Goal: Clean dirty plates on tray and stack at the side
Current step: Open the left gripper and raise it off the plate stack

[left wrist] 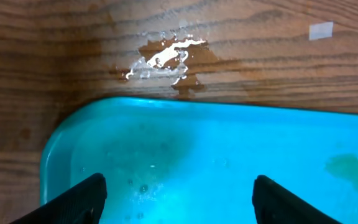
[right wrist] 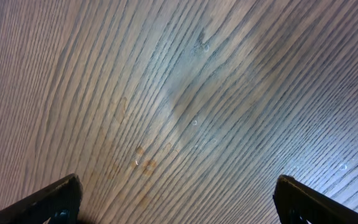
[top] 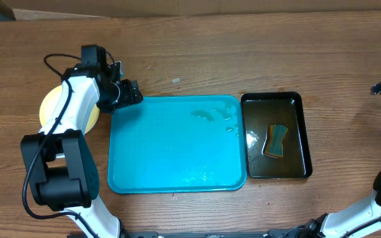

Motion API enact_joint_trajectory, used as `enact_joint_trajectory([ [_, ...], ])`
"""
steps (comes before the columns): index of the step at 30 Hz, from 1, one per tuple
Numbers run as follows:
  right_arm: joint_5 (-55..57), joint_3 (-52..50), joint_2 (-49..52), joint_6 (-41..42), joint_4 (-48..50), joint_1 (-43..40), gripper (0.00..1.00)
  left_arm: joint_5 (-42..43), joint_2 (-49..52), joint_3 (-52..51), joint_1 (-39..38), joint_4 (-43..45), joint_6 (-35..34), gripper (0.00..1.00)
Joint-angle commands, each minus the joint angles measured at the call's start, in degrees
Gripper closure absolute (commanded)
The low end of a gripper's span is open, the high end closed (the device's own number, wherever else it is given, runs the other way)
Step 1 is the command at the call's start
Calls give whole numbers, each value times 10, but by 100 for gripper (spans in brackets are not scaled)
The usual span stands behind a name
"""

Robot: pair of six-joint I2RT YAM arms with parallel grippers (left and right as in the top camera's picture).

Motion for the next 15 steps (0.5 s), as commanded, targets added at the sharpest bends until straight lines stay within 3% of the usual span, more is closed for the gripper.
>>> enact_joint_trajectory([
  [1, 0, 6, -7, 3, 2, 0, 0, -16, -47, 50, -3, -17, 10, 24],
  [4, 0, 6, -7, 3, 2, 0, 0, -18, -87, 59, -3, -20, 10, 22],
  [6, 0, 6, -7, 3, 2, 0, 0, -32, -117, 59, -3, -18, 3, 0],
  [15, 0, 6, -7, 3, 2, 0, 0, -33, -128, 59, -3, -18, 4, 0],
])
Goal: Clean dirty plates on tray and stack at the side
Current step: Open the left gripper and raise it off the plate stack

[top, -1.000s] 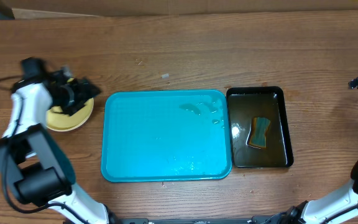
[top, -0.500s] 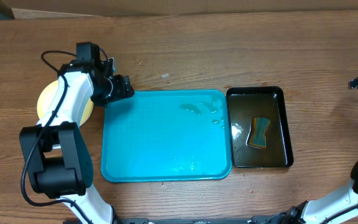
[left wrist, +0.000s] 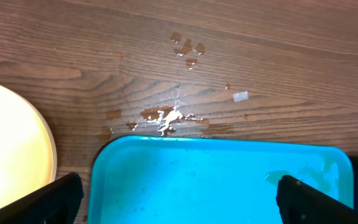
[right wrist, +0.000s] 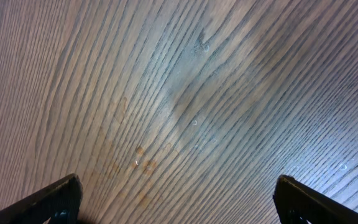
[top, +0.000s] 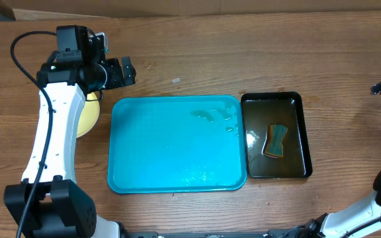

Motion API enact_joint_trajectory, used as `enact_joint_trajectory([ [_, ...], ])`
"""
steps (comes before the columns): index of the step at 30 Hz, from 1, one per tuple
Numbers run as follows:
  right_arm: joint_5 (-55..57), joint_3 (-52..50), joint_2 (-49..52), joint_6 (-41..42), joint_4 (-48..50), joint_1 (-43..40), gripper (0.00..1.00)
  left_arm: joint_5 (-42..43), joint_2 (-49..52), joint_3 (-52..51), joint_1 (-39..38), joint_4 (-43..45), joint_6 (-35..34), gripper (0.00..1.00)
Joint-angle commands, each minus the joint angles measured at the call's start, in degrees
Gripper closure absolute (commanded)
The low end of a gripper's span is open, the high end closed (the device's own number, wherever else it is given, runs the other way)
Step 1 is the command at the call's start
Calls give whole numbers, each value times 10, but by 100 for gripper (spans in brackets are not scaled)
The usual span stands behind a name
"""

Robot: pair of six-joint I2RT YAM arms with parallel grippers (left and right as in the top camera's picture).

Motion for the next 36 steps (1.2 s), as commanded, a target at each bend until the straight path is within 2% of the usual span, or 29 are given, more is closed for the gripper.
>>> enact_joint_trajectory([
  [1, 0, 6, -7, 3, 2, 0, 0, -7, 4, 5, -2, 0, 4, 0],
  [36, 0, 5, 5, 3, 2, 8, 0, -7, 5, 5, -2, 0, 4, 0],
])
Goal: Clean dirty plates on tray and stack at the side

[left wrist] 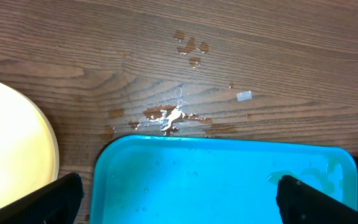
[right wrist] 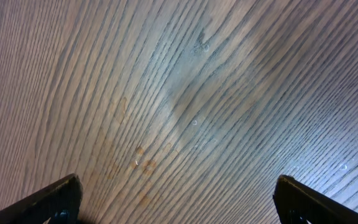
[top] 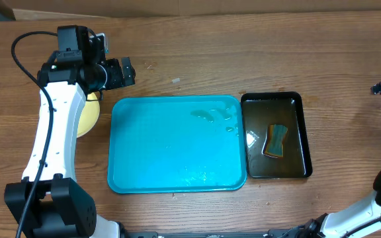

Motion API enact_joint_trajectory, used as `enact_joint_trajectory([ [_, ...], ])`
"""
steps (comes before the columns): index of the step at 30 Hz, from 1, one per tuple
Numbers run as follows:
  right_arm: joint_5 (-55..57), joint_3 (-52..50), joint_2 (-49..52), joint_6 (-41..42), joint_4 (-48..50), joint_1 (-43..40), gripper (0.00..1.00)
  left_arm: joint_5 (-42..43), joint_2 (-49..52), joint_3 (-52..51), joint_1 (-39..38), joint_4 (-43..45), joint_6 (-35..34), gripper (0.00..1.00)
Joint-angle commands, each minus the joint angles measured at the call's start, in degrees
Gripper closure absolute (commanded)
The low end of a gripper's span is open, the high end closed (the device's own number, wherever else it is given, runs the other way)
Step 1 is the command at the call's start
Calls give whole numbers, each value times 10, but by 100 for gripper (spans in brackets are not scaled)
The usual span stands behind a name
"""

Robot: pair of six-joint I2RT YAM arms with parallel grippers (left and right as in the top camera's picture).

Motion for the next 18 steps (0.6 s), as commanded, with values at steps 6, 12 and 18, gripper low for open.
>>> enact_joint_trajectory([
  [6, 0, 5, -22, 3, 2, 30, 0, -3, 2, 5, -2, 1, 4, 0],
  [12, 1, 5, -97, 3, 2, 106, 0, -3, 2, 5, -2, 1, 4, 0],
  [18, 0, 5, -199, 3, 2, 247, 0, -3, 2, 5, -2, 1, 4, 0],
])
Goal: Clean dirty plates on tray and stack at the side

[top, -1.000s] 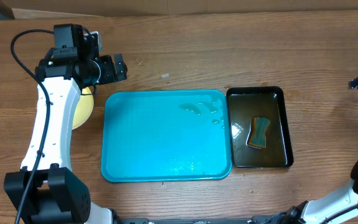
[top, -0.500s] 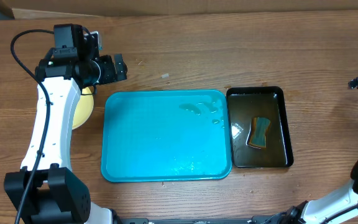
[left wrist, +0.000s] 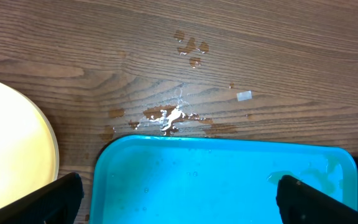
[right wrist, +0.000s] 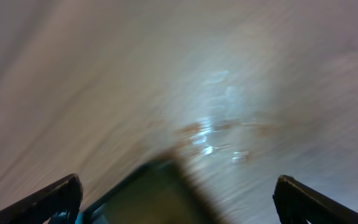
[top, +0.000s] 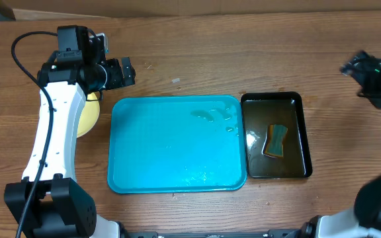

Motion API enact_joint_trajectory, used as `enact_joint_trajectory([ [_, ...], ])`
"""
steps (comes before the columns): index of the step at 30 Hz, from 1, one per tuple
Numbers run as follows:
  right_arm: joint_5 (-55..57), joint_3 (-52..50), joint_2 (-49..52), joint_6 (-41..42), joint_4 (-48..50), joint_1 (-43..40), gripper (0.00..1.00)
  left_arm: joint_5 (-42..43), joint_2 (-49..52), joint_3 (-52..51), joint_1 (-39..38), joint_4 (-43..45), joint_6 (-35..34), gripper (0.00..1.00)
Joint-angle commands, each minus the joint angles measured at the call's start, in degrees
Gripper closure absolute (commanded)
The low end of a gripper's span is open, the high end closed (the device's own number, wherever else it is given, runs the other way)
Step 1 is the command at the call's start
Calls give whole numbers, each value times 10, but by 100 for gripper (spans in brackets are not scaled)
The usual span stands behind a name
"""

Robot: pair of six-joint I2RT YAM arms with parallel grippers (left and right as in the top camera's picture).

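A pale yellow plate (top: 88,116) lies on the table left of the blue tray (top: 177,142), partly under my left arm; in the left wrist view the plate (left wrist: 11,149) shows at the left, beside the tray's (left wrist: 222,180) far left corner. No plate is on the tray, only wet smears. My left gripper (top: 126,71) hovers open beyond that corner, with nothing between its fingers (left wrist: 48,202). My right gripper (top: 352,66) is open at the far right, past the black tub. Its blurred view shows the tub's corner (right wrist: 160,193).
The black tub (top: 274,135), holding murky water and a sponge (top: 276,140), stands against the tray's right side. A water spill (left wrist: 166,115) and a small white scrap (left wrist: 243,96) lie on the wood beyond the tray.
My right arm has moved in from the table's right edge toward the far side of the black tub, and its view now catches the tub's corner. The left arm has not moved.
At first my left gripper was low and open at the tray's far left corner, beside the yellow plate. By the second moment it stood farther back with plate and tray in its view, and it has stayed there. My right arm stayed at the right edge until now.
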Motion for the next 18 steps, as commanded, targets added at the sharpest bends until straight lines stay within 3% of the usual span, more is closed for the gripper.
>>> enact_joint_trajectory([
  [1, -1, 6, -73, 3, 0, 85, 0, -3, 2, 5, -2, 1, 4, 0],
  [9, -1, 6, -187, 3, 0, 280, 0, -3, 2, 5, -2, 1, 4, 0],
  [18, -1, 6, -345, 3, 0, 316, 0, -3, 2, 5, -2, 1, 4, 0],
])
